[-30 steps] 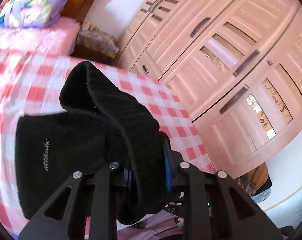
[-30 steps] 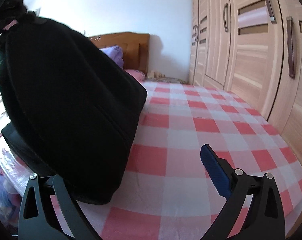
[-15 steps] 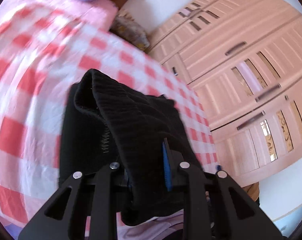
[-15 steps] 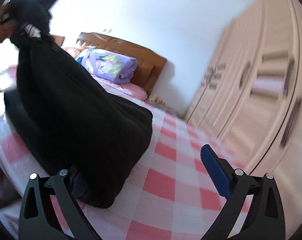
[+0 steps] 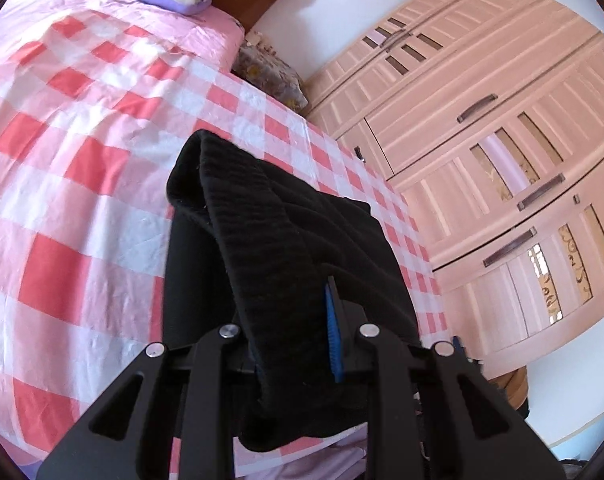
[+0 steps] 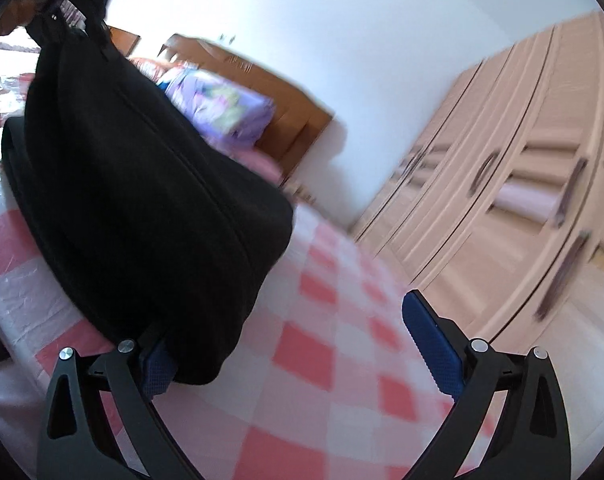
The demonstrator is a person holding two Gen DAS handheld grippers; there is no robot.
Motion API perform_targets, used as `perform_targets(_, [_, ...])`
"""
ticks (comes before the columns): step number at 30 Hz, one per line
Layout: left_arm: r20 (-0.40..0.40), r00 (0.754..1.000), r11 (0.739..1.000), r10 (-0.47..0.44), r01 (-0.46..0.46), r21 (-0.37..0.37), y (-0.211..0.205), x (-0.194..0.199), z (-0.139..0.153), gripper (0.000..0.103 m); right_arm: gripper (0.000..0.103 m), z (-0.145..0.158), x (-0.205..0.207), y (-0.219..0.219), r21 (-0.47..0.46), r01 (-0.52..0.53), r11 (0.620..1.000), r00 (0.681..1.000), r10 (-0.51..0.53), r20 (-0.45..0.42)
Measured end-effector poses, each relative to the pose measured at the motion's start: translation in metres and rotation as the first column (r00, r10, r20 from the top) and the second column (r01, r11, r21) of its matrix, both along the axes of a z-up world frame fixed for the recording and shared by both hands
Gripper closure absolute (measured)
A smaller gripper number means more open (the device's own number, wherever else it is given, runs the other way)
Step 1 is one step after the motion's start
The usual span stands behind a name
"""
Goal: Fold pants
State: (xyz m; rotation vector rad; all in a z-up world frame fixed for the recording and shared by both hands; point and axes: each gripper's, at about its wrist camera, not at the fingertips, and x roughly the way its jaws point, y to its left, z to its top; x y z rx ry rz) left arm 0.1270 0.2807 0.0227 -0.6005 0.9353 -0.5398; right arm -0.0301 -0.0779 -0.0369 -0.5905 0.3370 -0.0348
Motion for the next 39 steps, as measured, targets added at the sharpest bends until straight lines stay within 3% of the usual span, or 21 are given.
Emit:
perform_targets(1, [-0.031,1.000,1.000,-0.004,0.005,0.015,0.001,0.003,-0.009,0.080,0.006,-0.005,0.006,-0.003,0.014,0.004,1.000,0.999,-0.004,-0.035])
perform_targets(4, [-0.097,0.995,0.997,-0.012,0.018,0.071,-0.002,0.009,-0.034,0.080,0.006,0.000,0.003,-0.003,0.029,0.002,1.000,1.000,-0.002,-0.022])
perform_targets(6, [-0.100,0.995,0.998,-0.015,0.020,0.051,0.003,0.011,-0.042,0.075,0.006,0.003,0.001,-0.004,0.039,-0.002,0.999,1.000,0.003,-0.013])
perform_targets(11, [-0.125,0.992,1.000,0.017,-0.014,0.024,0.017,0.009,-0.056,0.048,0.006,0.002,0.005,-0.016,0.140,-0.033,0.990,0.992,0.050,-0.116])
perform_targets(12, [-0.127,0.990,0.997,0.058,-0.050,0.065,0.021,0.002,-0.051,0.033,0.006,0.006,0.003,-0.021,0.181,-0.062,0.982,0.985,0.089,-0.146])
perform_targets(13, [-0.130,0.986,0.987,0.109,-0.092,0.130,0.024,-0.004,-0.046,0.014,0.006,0.005,-0.004,-0.021,0.215,-0.091,0.972,0.977,0.129,-0.167])
perform_targets(14, [-0.114,0.983,0.975,0.147,-0.125,0.184,0.026,-0.012,-0.039,0.009,0.006,0.010,-0.008,-0.030,0.277,-0.147,0.950,0.957,0.207,-0.202])
perform_targets(15, [-0.089,0.981,0.962,0.175,-0.151,0.228,0.028,-0.020,-0.030,0.009,0.006,0.013,-0.012,-0.036,0.333,-0.196,0.922,0.932,0.281,-0.228])
perform_targets(16, [-0.049,0.969,0.925,0.244,-0.217,0.311,0.030,-0.033,-0.016,0.009,0.006,0.017,-0.019,-0.041,0.389,-0.237,0.890,0.910,0.343,-0.232])
perform_targets(18, [0.062,0.950,0.860,0.306,-0.304,0.410,0.025,-0.052,0.010,0.009,0.006,0.032,-0.023,-0.063,0.491,-0.254,0.833,0.902,0.387,-0.190])
perform_targets(19, [0.135,0.952,0.855,0.274,-0.305,0.419,0.013,-0.064,0.027,0.009,0.006,0.040,-0.018,-0.074,0.543,-0.235,0.806,0.903,0.388,-0.186])
perform_targets(23, [0.287,0.957,0.892,0.051,-0.173,0.418,-0.064,-0.084,0.063,0.005,0.005,0.062,0.010,-0.106,0.674,-0.152,0.722,0.933,0.330,-0.143])
perform_targets(25, [0.335,0.938,0.851,-0.089,-0.103,0.516,-0.125,-0.086,0.058,0.002,0.005,0.067,0.032,-0.119,0.731,-0.070,0.679,0.944,0.282,-0.171])
perform_targets(27, [0.343,0.924,0.780,-0.170,-0.087,0.620,-0.171,-0.077,0.043,0.002,0.005,0.067,0.054,-0.127,0.735,0.034,0.677,0.951,0.203,-0.231])
perform_targets(28, [0.340,0.920,0.757,-0.196,-0.079,0.649,-0.189,-0.073,0.031,0.002,0.005,0.065,0.061,-0.127,0.724,0.068,0.686,0.949,0.180,-0.259])
perform_targets(30, [0.313,0.919,0.761,-0.238,-0.024,0.649,-0.208,-0.064,0.011,0.003,0.005,0.061,0.071,-0.129,0.703,0.101,0.704,0.940,0.164,-0.299])
perform_targets(32, [0.227,0.940,0.753,-0.256,0.047,0.657,-0.215,-0.054,-0.019,0.002,0.005,0.058,0.080,-0.126,0.687,0.093,0.720,0.934,0.175,-0.311])
perform_targets(33, [0.207,0.946,0.775,-0.251,0.069,0.628,-0.210,-0.051,-0.029,0.001,0.005,0.056,0.086,-0.123,0.677,0.091,0.731,0.932,0.177,-0.316])
perform_targets(34, [0.209,0.950,0.830,-0.231,0.080,0.552,-0.197,-0.049,-0.035,0.001,0.005,0.057,0.096,-0.119,0.664,0.092,0.742,0.930,0.173,-0.323])
perform_targets(35, [0.211,0.950,0.845,-0.231,0.089,0.527,-0.191,-0.048,-0.037,0.001,0.005,0.057,0.104,-0.116,0.662,0.093,0.744,0.929,0.175,-0.327])
perform_targets(39, [0.231,0.940,0.835,-0.253,0.091,0.543,-0.192,-0.053,-0.039,0.001,0.005,0.059,0.165,-0.093,0.646,0.125,0.753,0.908,0.175,-0.380])
